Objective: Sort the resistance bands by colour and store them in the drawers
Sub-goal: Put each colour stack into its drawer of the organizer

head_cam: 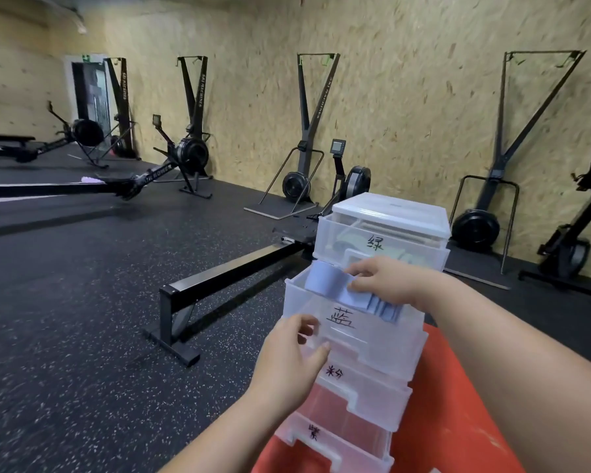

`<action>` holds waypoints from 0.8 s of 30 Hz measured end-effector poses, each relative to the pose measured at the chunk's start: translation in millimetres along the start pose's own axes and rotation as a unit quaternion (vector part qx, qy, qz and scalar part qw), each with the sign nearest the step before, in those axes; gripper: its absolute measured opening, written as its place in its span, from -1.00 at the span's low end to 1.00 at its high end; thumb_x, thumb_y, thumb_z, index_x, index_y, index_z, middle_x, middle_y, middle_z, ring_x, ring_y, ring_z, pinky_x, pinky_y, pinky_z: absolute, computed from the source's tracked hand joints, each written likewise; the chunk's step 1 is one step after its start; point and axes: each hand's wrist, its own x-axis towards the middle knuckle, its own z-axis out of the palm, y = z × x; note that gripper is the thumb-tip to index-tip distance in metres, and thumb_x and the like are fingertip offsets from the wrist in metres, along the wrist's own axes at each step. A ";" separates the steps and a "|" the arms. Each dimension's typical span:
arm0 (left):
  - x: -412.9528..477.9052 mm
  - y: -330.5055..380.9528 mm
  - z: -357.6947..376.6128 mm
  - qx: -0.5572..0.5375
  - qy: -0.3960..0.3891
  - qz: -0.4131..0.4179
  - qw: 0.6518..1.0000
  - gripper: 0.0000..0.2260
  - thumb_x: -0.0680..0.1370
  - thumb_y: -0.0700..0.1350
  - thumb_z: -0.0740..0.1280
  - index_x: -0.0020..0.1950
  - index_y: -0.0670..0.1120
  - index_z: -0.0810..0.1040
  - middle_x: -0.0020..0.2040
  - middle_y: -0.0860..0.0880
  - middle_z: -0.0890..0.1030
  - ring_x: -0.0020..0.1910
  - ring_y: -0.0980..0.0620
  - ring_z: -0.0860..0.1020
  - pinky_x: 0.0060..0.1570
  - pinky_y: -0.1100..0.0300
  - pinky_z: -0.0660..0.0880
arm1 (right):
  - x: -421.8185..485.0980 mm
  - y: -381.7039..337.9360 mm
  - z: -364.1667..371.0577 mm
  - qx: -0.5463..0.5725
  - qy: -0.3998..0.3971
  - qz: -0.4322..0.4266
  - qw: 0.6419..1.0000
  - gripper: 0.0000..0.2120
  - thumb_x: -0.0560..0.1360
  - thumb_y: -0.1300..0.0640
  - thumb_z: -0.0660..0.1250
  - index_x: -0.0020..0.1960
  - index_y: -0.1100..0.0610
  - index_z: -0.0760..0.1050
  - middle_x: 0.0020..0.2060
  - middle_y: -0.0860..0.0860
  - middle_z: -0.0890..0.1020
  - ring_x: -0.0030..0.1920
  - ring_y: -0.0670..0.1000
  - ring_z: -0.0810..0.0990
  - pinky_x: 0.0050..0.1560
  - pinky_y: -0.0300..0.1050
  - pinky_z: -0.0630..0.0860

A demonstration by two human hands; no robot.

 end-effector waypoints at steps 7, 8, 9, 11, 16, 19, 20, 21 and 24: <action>2.2 -9.6 10.1 0.015 0.027 0.008 0.999 -0.64 0.52 0.17 0.49 0.27 0.16 0.52 0.13 0.20 0.53 0.16 0.18 0.52 0.25 0.09 0.50 | 22.1 36.6 24.7 -0.193 -0.145 0.052 0.969 -0.59 0.45 -0.17 0.17 0.15 -0.07 0.64 0.11 0.02 0.71 0.15 0.19 0.68 0.22 0.22 0.62; 2.2 -9.9 10.7 0.018 0.030 0.009 0.999 -0.62 0.51 0.19 0.49 0.27 0.16 0.51 0.13 0.20 0.52 0.17 0.17 0.52 0.25 0.07 0.50 | 23.0 35.2 24.6 -0.198 -0.140 0.046 0.969 -0.62 0.48 -0.17 0.19 0.16 -0.12 0.65 0.10 -0.04 0.71 0.13 0.15 0.68 0.21 0.19 0.62; 1.9 -9.5 11.2 0.022 0.033 0.009 0.999 -0.61 0.50 0.21 0.49 0.26 0.17 0.50 0.14 0.20 0.52 0.18 0.15 0.51 0.26 0.06 0.50 | 18.4 27.6 23.6 -0.195 -0.129 0.039 0.972 -0.65 0.51 -0.13 0.22 0.18 -0.15 0.66 0.09 -0.09 0.70 0.10 0.10 0.67 0.19 0.15 0.64; 1.0 -7.0 11.7 0.020 0.037 0.004 0.999 -0.59 0.49 0.23 0.50 0.24 0.19 0.47 0.13 0.20 0.50 0.19 0.12 0.50 0.26 0.04 0.50 | 12.1 19.0 23.3 -0.192 -0.106 0.036 0.975 -0.69 0.54 -0.04 0.28 0.22 -0.13 0.67 0.05 -0.12 0.69 0.08 0.05 0.67 0.18 0.08 0.64; 2.0 10.3 21.9 0.020 0.060 -0.010 0.998 -0.47 0.42 0.30 0.54 0.26 0.14 0.45 0.13 0.14 0.47 0.17 0.04 0.50 0.26 0.00 0.49 | -0.2 22.9 16.0 -0.187 -0.021 0.016 0.982 -0.70 0.56 0.05 0.30 0.25 -0.08 0.64 0.05 -0.09 0.69 -0.06 -0.03 0.65 0.14 -0.10 0.59; 6.3 23.5 34.9 0.050 0.077 -0.028 0.995 -0.39 0.40 0.33 0.54 0.28 0.09 0.40 0.17 0.09 0.42 0.20 0.00 0.48 0.26 -0.03 0.48 | -15.4 30.2 9.6 -0.127 0.063 -0.011 0.990 -0.75 0.56 0.09 0.37 0.21 -0.08 0.65 -0.01 -0.10 0.69 -0.04 -0.05 0.68 0.05 -0.13 0.59; 8.8 26.6 39.6 0.060 0.086 -0.033 0.994 -0.38 0.40 0.33 0.54 0.28 0.07 0.38 0.18 0.07 0.41 0.21 -0.03 0.48 0.27 -0.04 0.48 | -22.8 33.1 8.6 -0.110 0.095 -0.018 0.989 -0.77 0.56 0.08 0.39 0.19 -0.09 0.66 -0.03 -0.12 0.69 -0.01 -0.06 0.68 0.06 -0.13 0.58; 11.7 29.4 43.9 0.068 0.092 -0.037 0.993 -0.37 0.40 0.32 0.54 0.27 0.05 0.37 0.18 0.05 0.40 0.22 -0.06 0.47 0.27 -0.05 0.47 | -30.9 36.9 8.2 -0.100 0.130 -0.024 0.986 -0.79 0.56 0.07 0.40 0.17 -0.10 0.66 -0.06 -0.16 0.68 -0.02 -0.08 0.66 0.06 -0.11 0.58; 23.4 35.2 54.2 0.085 0.084 -0.060 0.991 -0.37 0.43 0.31 0.53 0.29 0.02 0.36 0.22 0.02 0.40 0.25 -0.08 0.47 0.27 -0.04 0.45 | -54.2 49.9 7.6 -0.102 0.239 -0.045 0.965 -0.80 0.53 0.07 0.38 0.11 -0.14 0.65 -0.18 -0.24 0.61 -0.10 -0.09 0.61 0.03 -0.03 0.59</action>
